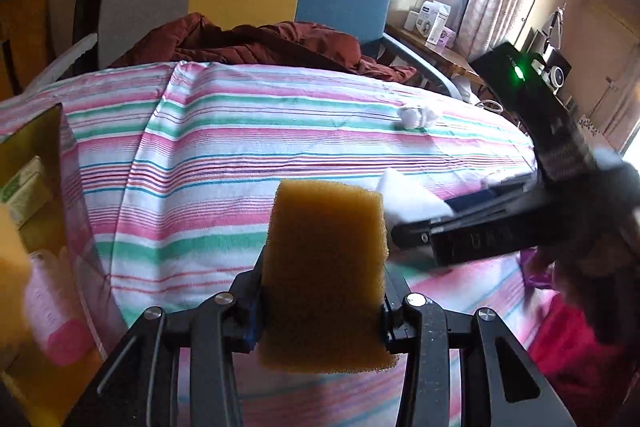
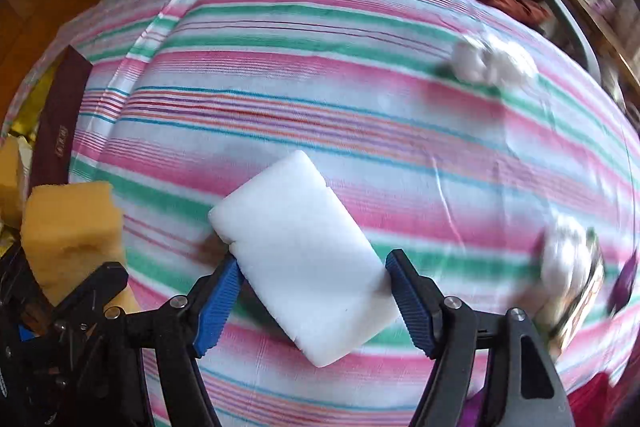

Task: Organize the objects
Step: 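Grasp the white eraser block with the right gripper while the left holds the sponge, then carry the sponge and white block to the gold tray and release both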

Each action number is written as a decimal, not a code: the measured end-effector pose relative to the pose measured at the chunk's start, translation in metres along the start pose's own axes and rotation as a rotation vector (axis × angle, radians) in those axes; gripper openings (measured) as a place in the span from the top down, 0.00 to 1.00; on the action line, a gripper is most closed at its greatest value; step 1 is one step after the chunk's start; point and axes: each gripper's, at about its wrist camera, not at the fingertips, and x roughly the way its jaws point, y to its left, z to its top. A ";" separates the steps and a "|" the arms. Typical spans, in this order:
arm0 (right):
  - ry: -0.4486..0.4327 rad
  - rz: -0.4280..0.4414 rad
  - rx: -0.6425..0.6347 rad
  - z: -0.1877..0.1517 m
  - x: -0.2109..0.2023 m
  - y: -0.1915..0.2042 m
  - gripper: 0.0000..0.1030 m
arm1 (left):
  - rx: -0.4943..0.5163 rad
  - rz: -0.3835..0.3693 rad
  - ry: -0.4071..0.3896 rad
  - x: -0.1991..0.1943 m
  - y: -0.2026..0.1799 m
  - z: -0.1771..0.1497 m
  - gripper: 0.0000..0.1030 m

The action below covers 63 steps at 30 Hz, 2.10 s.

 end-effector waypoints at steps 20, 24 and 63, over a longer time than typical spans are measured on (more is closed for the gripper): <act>-0.108 -0.081 -0.037 -0.020 0.005 0.015 0.29 | 0.052 0.146 -0.061 -0.085 -0.015 -0.023 0.57; -0.111 -0.085 -0.040 -0.020 0.006 0.016 0.28 | 0.049 0.159 -0.077 -0.096 -0.011 -0.026 0.57; -0.244 0.023 -0.046 -0.014 -0.053 0.064 0.32 | -0.327 0.351 -0.231 -0.216 0.149 -0.072 0.57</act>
